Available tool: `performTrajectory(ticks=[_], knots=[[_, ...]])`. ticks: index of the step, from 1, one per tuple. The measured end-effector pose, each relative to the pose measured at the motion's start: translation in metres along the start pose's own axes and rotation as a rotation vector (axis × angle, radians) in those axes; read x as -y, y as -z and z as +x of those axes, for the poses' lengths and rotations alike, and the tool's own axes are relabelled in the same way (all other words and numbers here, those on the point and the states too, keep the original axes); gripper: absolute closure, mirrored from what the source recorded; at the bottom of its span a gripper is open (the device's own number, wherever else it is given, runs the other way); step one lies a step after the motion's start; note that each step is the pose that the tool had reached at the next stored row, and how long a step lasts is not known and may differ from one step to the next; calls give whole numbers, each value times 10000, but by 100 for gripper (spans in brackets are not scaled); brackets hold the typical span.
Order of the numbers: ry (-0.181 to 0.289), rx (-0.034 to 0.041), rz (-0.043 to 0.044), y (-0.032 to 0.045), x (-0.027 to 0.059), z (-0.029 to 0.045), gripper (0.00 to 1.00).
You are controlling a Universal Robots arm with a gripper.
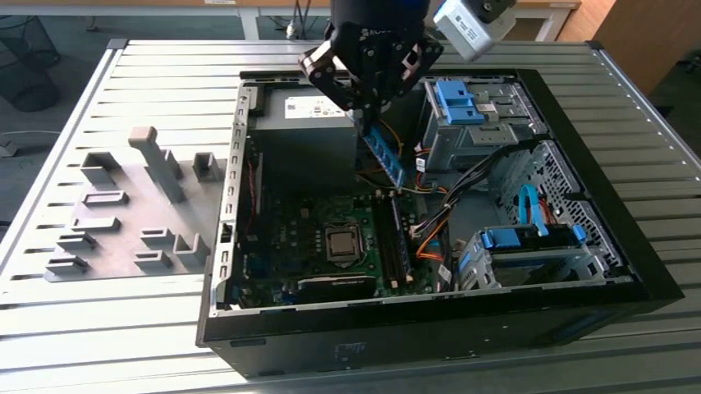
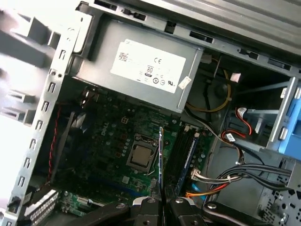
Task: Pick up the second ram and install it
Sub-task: 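Insert the second ram into the second slot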
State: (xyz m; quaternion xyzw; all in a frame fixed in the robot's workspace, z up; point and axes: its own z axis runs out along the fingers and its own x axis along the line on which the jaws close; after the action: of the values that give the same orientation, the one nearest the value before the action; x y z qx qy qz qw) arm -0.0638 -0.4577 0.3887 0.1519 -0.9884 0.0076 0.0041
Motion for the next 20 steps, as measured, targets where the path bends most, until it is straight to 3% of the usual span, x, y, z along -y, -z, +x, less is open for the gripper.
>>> performTrajectory(ticks=[14, 20], knots=[[-2518, -36, -23, -55, -1, 0, 86], [-2675, -37, -27, -58, -1, -1, 86]])
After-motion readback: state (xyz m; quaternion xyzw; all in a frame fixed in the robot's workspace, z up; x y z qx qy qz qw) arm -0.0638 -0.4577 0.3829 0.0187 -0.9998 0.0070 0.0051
